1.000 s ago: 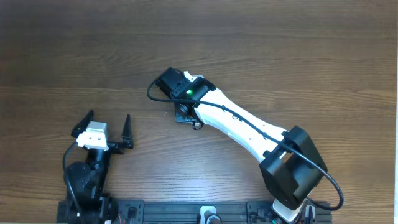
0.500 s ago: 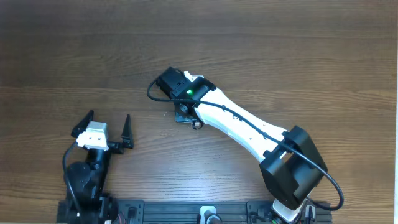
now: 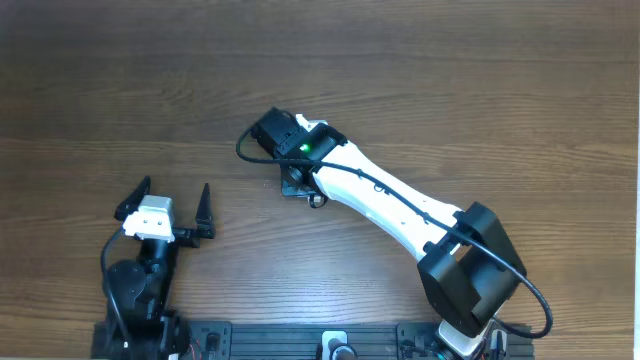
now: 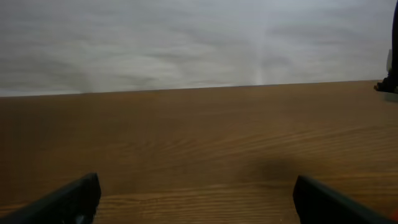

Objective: Stack Cubes

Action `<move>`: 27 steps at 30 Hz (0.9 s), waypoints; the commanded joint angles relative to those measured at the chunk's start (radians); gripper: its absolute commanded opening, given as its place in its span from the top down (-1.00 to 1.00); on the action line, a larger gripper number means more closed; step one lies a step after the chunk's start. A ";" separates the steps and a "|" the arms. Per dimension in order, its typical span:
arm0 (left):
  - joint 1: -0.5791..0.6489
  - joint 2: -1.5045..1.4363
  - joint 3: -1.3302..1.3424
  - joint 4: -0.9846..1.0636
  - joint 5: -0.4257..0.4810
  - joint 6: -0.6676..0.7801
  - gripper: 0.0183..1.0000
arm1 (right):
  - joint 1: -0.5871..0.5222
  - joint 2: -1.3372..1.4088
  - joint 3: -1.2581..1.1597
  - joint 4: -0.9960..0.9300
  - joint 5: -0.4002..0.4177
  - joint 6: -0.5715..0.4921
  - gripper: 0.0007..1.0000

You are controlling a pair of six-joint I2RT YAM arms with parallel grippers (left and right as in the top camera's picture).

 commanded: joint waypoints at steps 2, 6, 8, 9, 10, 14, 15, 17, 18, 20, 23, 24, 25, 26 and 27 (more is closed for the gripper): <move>0.007 -0.007 -0.005 -0.002 0.003 0.014 -1.00 | -0.012 0.014 0.017 0.007 0.007 0.002 0.43; 0.007 -0.007 -0.005 -0.002 0.003 0.014 -1.00 | -0.012 0.014 0.016 0.007 0.007 0.002 0.42; 0.007 -0.007 -0.005 -0.002 0.003 0.014 -1.00 | -0.012 0.014 0.016 0.007 0.007 0.002 0.38; 0.007 -0.007 -0.005 -0.002 0.003 0.014 -1.00 | -0.012 0.014 0.016 0.007 0.007 0.002 0.35; 0.007 -0.007 -0.005 -0.002 0.003 0.014 -1.00 | -0.012 0.014 0.016 0.006 0.008 0.002 0.30; 0.007 -0.007 -0.005 -0.002 0.003 0.014 -1.00 | -0.012 0.014 0.016 0.006 0.014 0.002 0.08; 0.007 -0.007 -0.005 -0.002 0.003 0.014 -1.00 | -0.012 0.014 0.016 0.006 0.015 0.002 -0.04; 0.007 -0.007 -0.005 -0.002 0.003 0.014 -1.00 | -0.014 0.014 0.017 0.006 0.015 0.002 -0.34; 0.007 -0.007 -0.005 -0.002 0.003 0.014 -1.00 | -0.016 0.014 0.017 0.007 0.015 0.002 -0.45; 0.007 -0.007 -0.005 -0.002 0.003 0.014 -1.00 | -0.026 0.005 0.023 0.010 0.015 0.002 -0.90; 0.007 -0.007 -0.005 -0.002 0.003 0.014 -1.00 | -0.031 -0.038 0.060 0.005 0.021 -0.051 -0.99; 0.007 -0.007 -0.005 -0.002 0.003 0.014 -1.00 | -0.031 -0.056 0.073 -0.003 0.030 -0.064 -0.98; 0.007 -0.007 -0.005 -0.002 0.003 0.014 -1.00 | -0.032 -0.075 0.085 -0.013 0.041 -0.077 -0.99; 0.007 -0.007 -0.005 -0.002 0.003 0.014 -1.00 | -0.037 -0.123 0.100 -0.042 0.071 -0.089 -0.98; 0.007 -0.007 -0.005 -0.002 0.003 0.014 -1.00 | -0.044 -0.154 0.100 -0.056 0.079 -0.097 -0.99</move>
